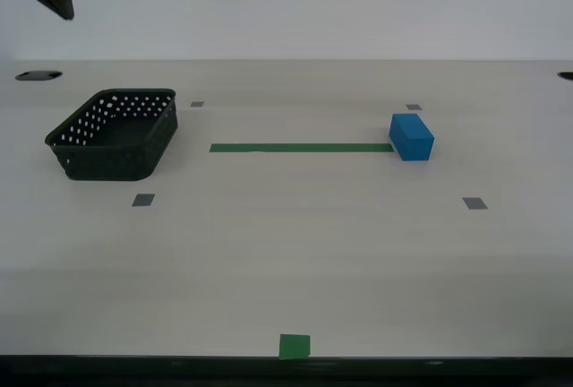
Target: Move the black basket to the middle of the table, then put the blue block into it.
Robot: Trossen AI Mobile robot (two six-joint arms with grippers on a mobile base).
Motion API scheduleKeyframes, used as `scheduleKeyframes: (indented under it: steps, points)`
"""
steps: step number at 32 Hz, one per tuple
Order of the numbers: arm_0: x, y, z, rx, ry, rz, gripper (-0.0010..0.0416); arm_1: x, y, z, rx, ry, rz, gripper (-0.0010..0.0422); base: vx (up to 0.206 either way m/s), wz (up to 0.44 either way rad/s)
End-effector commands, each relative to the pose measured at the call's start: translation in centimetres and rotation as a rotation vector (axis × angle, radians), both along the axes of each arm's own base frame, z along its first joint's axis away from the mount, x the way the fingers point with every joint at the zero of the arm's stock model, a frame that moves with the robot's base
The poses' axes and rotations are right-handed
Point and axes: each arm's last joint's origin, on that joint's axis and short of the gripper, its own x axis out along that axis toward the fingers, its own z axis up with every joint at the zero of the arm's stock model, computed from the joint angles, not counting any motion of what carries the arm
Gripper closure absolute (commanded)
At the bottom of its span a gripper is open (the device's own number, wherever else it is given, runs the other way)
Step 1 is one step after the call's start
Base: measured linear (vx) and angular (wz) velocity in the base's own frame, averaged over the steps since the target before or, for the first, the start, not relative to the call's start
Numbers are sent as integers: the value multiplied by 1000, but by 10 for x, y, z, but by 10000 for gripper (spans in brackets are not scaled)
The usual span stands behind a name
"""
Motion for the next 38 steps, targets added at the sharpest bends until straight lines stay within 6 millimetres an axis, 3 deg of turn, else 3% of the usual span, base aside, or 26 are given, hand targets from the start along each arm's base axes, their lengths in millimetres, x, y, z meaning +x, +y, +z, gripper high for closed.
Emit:
scheduleKeyframes:
  steps: [1,10,17,23,31,34,38]
  points:
    - [0,0,1,2,-4,1,405,5,1,-22,5,71,1,381,0,0]
    - [0,0,0,2,-2,1,405,17,4,-77,83,243,32,207,0,0]
    - [0,0,0,1,-1,1,405,24,6,-105,99,309,36,160,0,0]
    - [0,0,0,1,0,1,405,30,6,-137,98,359,32,176,0,0]
    - [0,0,0,1,0,1,405,33,7,-146,95,344,34,203,0,0]
    - [0,0,0,2,0,1,405,33,6,-146,94,342,36,240,0,0]
    - [0,0,0,2,0,1,405,33,6,-146,94,338,36,322,0,0]
